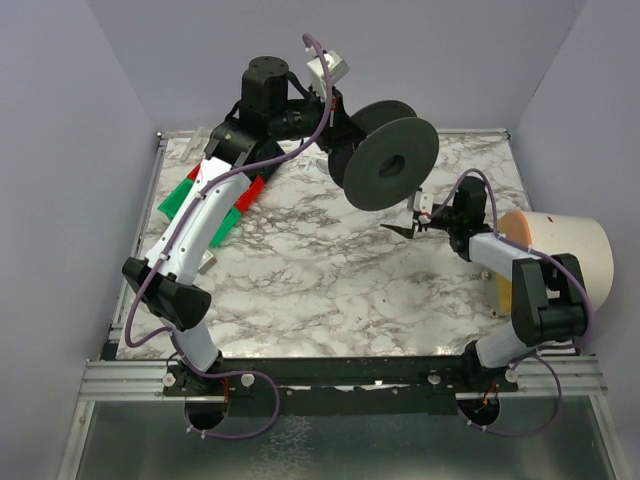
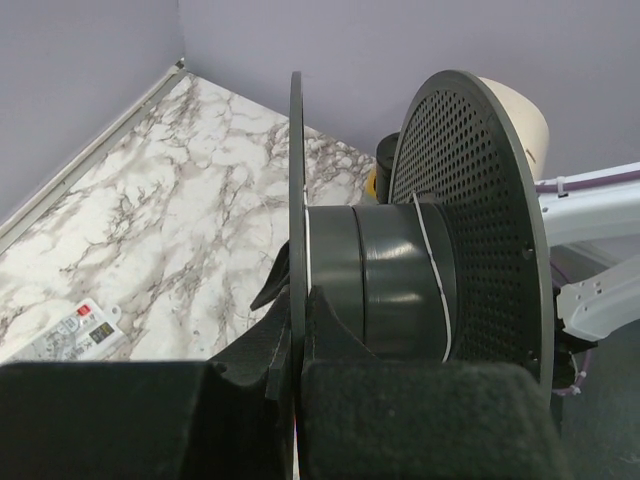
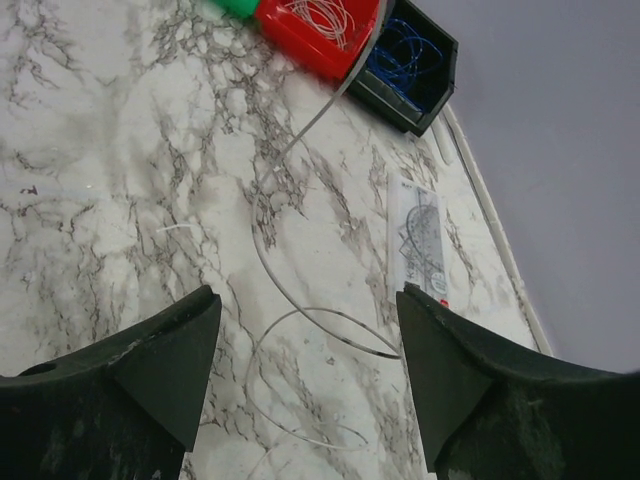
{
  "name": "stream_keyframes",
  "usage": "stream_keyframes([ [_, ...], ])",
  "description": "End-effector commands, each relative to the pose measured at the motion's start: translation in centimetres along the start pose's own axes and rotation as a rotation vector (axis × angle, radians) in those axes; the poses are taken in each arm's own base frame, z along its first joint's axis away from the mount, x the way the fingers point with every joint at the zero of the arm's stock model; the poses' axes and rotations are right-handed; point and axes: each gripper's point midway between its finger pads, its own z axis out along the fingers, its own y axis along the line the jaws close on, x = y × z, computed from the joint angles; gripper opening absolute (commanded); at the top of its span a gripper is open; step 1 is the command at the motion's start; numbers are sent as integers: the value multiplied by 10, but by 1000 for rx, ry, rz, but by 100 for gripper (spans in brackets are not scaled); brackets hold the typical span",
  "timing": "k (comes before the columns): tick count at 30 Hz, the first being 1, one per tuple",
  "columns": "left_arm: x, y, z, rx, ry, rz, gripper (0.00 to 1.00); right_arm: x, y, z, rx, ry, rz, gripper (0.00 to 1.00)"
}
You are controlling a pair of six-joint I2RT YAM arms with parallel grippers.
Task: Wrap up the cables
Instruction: Wrap the cable around the cable reel.
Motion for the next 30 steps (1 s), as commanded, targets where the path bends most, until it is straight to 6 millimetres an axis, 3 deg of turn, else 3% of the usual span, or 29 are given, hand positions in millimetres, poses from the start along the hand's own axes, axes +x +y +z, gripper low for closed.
stream_keyframes([
  [1, -3, -20, 7, 114, -19, -24, 0, -5, -4, 11, 76, -44, 8, 73],
  [5, -3, -20, 8, 123, -20, -32, 0, -10, -15, 11, 199, -84, 3, 60],
  [9, -1, -20, 9, 128, -17, -43, 0, -19, -31, 5, 340, -122, -4, 37],
  [11, -1, -20, 9, 129, -18, -45, 0, -21, -38, 2, 392, -128, 1, 19],
  [12, -1, -19, 8, 129, -18, -48, 0, -20, -43, -1, 422, -124, 2, 3],
  [16, -1, -14, 5, 116, -25, -61, 0, -10, -59, -14, 546, -64, 64, 1],
  [22, 1, -4, -5, 76, -23, -57, 0, 16, -94, -43, 654, 48, 386, 1],
  [24, -1, -2, -10, 63, -24, -45, 0, 22, -93, -50, 568, 68, 534, 0],
  [30, -6, 16, -24, -53, -16, 48, 0, -3, -87, -65, 260, -2, 837, 1],
])
